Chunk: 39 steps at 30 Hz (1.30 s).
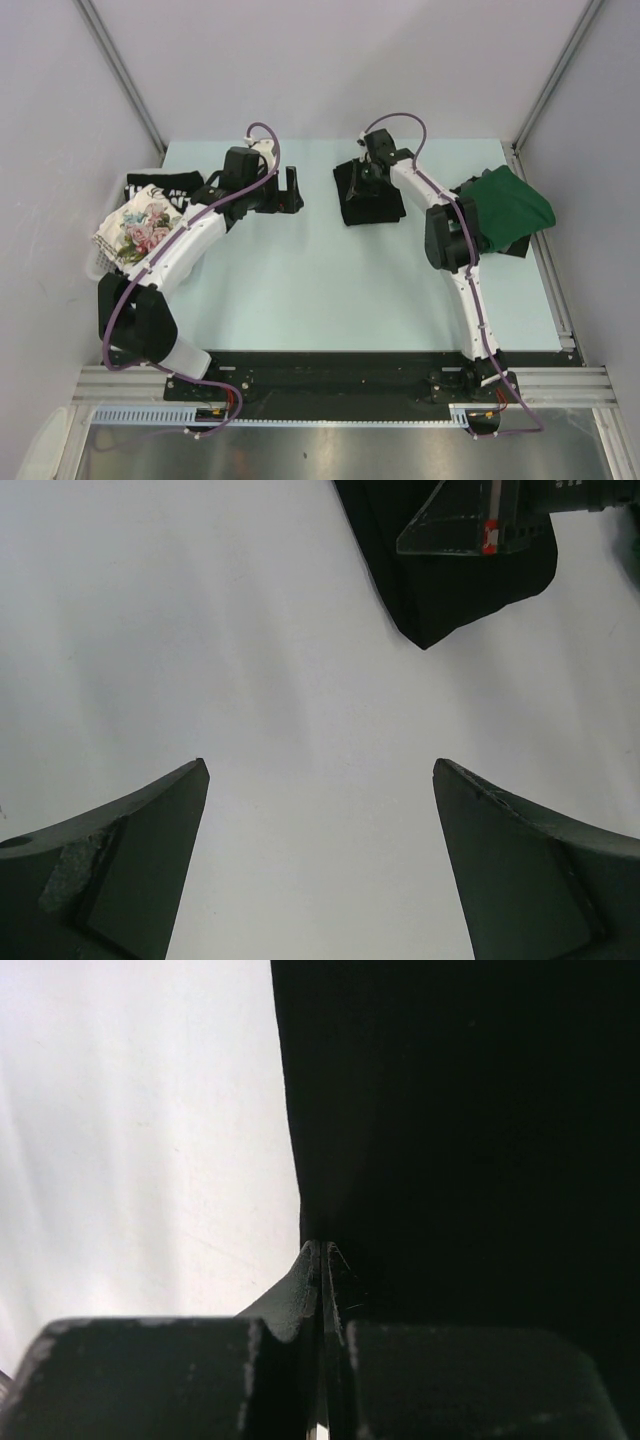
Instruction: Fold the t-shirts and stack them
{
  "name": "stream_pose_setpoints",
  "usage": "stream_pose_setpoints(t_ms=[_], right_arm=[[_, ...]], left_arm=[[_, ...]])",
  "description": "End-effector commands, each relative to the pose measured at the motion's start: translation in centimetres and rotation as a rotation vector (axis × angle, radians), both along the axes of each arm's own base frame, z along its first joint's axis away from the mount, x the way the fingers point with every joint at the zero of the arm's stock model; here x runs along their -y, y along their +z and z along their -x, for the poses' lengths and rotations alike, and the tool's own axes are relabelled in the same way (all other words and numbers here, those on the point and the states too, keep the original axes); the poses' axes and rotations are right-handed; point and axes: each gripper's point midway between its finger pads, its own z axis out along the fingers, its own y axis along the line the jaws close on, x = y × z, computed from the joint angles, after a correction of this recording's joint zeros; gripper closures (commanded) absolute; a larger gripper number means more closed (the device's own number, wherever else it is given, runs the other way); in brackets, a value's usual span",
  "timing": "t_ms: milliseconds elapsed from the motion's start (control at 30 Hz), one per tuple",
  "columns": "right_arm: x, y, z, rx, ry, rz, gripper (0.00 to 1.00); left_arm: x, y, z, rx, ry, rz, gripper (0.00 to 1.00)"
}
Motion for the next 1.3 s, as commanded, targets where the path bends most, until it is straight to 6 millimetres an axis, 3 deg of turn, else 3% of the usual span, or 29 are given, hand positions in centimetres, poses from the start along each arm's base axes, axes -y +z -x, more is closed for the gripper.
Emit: stream_pose_setpoints(t_ms=[0, 133, 300, 400, 433, 567, 700, 733, 800, 833, 900, 933, 967, 1033, 1167, 1267], right_arm=[[-0.7, 0.2, 0.4, 0.003, 0.015, -0.009, 0.96], [0.2, 3.2, -0.9, 0.066, -0.006, -0.024, 1.0], [1.7, 11.8, -2.3, 0.233, -0.046, -0.072, 1.0], [3.7, 15.4, -2.0, 0.294, -0.079, -0.067, 1.0], [4.2, 15.7, -1.8, 0.294, -0.089, -0.066, 1.0], [7.6, 14.9, -0.5, 0.259, -0.141, -0.045, 0.97], [11.0, 11.1, 1.4, 0.146, -0.211, -0.094, 0.93], [11.4, 9.5, 2.9, 0.095, -0.233, -0.106, 0.87], [12.1, 9.3, 2.9, 0.109, -0.26, -0.13, 0.78], [12.5, 8.3, 3.6, 0.089, -0.269, -0.13, 0.68], [12.8, 8.4, 3.8, 0.094, -0.285, -0.133, 0.55], [12.8, 8.2, 3.8, 0.092, -0.285, -0.132, 0.37], [12.7, 8.1, 3.9, 0.086, -0.288, -0.135, 0.31], [12.4, 7.8, 4.1, 0.075, -0.279, -0.153, 0.01], [12.4, 7.6, 4.0, 0.071, -0.312, -0.14, 0.0], [13.1, 8.6, 3.9, 0.12, -0.36, -0.073, 0.0]], left_arm=[[0.6, 1.2, -0.3, 0.039, -0.038, 0.009, 0.0], [0.8, 1.2, -0.5, 0.042, -0.041, 0.015, 0.01], [1.1, 1.1, -0.6, 0.041, -0.048, 0.022, 0.01], [1.4, 0.9, -0.8, 0.038, -0.053, 0.033, 0.01], [1.5, 0.8, -0.9, 0.034, -0.057, 0.037, 0.01], [2.0, 0.8, -1.2, 0.03, -0.066, 0.053, 0.01], [2.4, 1.0, -1.4, 0.032, -0.077, 0.068, 0.0], [2.4, 1.0, -1.5, 0.031, -0.077, 0.067, 0.0], [2.5, 1.3, -1.5, 0.034, -0.084, 0.072, 0.01], [2.5, 1.4, -1.5, 0.035, -0.085, 0.071, 0.01], [2.5, 1.5, -1.4, 0.036, -0.089, 0.069, 0.0], [2.5, 1.5, -1.3, 0.035, -0.091, 0.068, 0.0], [2.5, 1.7, -1.3, 0.038, -0.094, 0.069, 0.0], [2.5, 1.6, -1.2, 0.035, -0.095, 0.065, 0.0], [2.4, 1.9, -1.2, 0.04, -0.092, 0.066, 0.01], [2.3, 1.9, -1.1, 0.041, -0.089, 0.062, 0.0]])
